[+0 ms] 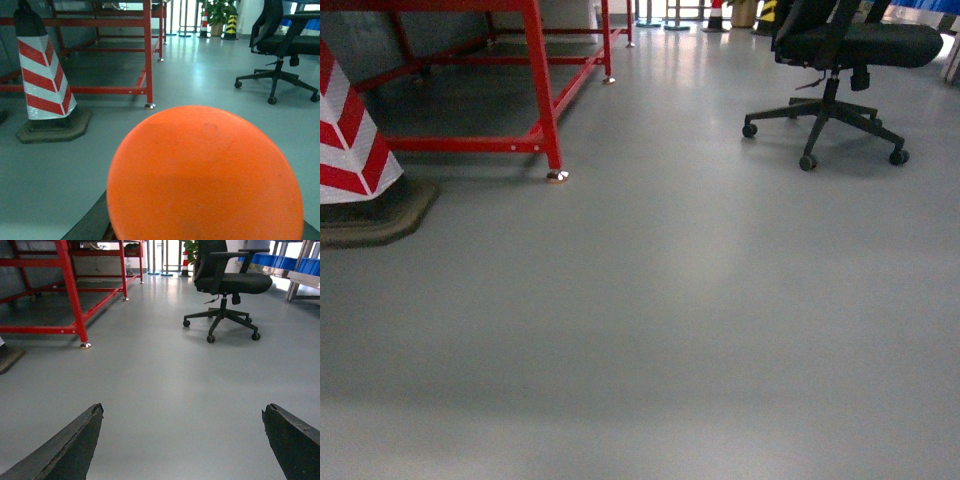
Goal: Pick capacitor and pack into box
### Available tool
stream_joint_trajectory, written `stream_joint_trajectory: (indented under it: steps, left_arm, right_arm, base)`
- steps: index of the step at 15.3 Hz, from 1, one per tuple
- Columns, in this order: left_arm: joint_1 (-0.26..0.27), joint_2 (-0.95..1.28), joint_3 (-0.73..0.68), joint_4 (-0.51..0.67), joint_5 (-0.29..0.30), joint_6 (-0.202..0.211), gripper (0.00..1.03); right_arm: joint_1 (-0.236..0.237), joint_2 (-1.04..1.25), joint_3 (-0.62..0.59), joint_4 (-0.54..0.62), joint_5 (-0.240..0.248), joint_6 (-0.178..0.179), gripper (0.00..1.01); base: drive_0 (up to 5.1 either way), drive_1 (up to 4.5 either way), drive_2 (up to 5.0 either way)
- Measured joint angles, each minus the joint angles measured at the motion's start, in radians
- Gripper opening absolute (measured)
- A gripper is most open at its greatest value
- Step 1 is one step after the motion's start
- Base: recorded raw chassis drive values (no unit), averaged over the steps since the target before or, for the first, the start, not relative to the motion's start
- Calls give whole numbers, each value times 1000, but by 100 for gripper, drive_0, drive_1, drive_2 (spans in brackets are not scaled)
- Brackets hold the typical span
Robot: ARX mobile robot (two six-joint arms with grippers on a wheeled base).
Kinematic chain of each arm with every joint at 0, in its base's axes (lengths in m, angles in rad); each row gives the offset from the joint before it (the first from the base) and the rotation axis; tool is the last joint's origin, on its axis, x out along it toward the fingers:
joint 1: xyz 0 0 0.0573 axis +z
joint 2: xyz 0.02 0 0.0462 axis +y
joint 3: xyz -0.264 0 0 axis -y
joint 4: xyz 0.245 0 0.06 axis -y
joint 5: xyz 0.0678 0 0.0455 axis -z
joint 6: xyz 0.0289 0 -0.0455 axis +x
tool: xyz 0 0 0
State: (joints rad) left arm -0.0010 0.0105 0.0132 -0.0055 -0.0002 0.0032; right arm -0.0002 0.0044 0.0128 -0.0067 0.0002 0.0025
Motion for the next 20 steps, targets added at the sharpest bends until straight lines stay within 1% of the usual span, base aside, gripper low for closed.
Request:
stream_joint_trajectory:
  steps: [20]
  left_arm:
    - [0, 0, 0, 0, 0, 0, 44]
  right_arm:
    - [0, 0, 0, 1, 0, 0, 98]
  base:
    - [-500, 241, 241]
